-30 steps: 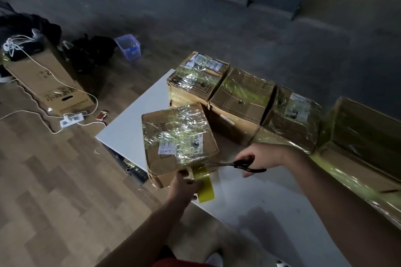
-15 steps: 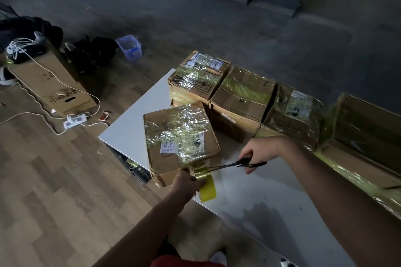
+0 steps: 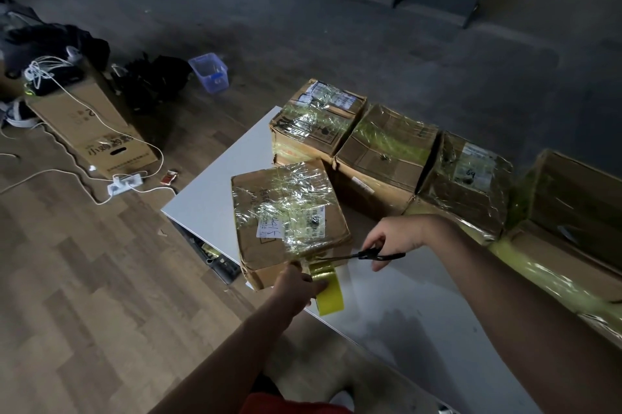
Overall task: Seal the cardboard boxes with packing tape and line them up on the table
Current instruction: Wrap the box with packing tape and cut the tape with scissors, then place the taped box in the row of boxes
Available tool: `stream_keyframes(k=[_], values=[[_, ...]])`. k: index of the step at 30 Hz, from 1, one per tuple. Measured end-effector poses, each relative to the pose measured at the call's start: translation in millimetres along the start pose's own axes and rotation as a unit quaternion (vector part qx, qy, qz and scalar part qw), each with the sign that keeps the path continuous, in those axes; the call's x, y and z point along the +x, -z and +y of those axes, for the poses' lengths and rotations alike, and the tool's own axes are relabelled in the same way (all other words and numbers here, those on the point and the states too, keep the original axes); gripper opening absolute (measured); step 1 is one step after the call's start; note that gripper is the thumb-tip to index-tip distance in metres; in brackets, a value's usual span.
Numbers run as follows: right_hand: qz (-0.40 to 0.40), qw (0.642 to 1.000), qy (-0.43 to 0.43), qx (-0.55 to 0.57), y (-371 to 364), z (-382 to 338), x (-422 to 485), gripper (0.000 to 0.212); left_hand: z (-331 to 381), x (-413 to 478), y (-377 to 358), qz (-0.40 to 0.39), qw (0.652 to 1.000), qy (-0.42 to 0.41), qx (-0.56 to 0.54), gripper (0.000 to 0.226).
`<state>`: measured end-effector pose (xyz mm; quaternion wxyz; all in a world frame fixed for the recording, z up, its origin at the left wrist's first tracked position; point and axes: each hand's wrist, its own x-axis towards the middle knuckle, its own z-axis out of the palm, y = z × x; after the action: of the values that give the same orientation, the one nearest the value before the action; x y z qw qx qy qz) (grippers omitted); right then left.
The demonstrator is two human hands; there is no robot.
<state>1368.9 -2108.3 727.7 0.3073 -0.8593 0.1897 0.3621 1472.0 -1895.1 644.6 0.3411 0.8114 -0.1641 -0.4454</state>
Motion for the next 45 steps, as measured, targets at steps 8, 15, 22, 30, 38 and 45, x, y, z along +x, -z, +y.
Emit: stream_keyframes(k=[8,15,22,30,38,45], values=[[-0.014,0.999,-0.005,-0.032,7.4,-11.3,9.4,0.042,-2.6,1.2,-0.8,-0.005,1.000,0.004,-0.010,0.030],[-0.020,0.999,-0.006,-0.030,8.9,-2.3,18.8,0.042,-4.1,1.5,-2.1,0.001,1.000,0.002,-0.006,0.032],[-0.016,0.999,0.009,-0.041,14.2,-4.1,16.0,0.040,-5.0,2.4,-1.1,0.003,1.000,0.001,-0.004,0.046],[-0.025,0.999,0.010,-0.043,16.7,-5.5,13.4,0.038,-4.5,1.1,-0.2,0.000,1.000,0.005,-0.001,0.044],[-0.023,1.000,-0.007,-0.019,2.5,2.3,4.7,0.038,-11.2,-8.1,-6.5,-0.002,1.000,-0.001,-0.023,0.076],[0.043,0.995,-0.054,0.077,-28.8,46.3,-40.9,0.039,3.5,-5.1,-23.7,-0.035,0.999,-0.024,0.031,0.027]])
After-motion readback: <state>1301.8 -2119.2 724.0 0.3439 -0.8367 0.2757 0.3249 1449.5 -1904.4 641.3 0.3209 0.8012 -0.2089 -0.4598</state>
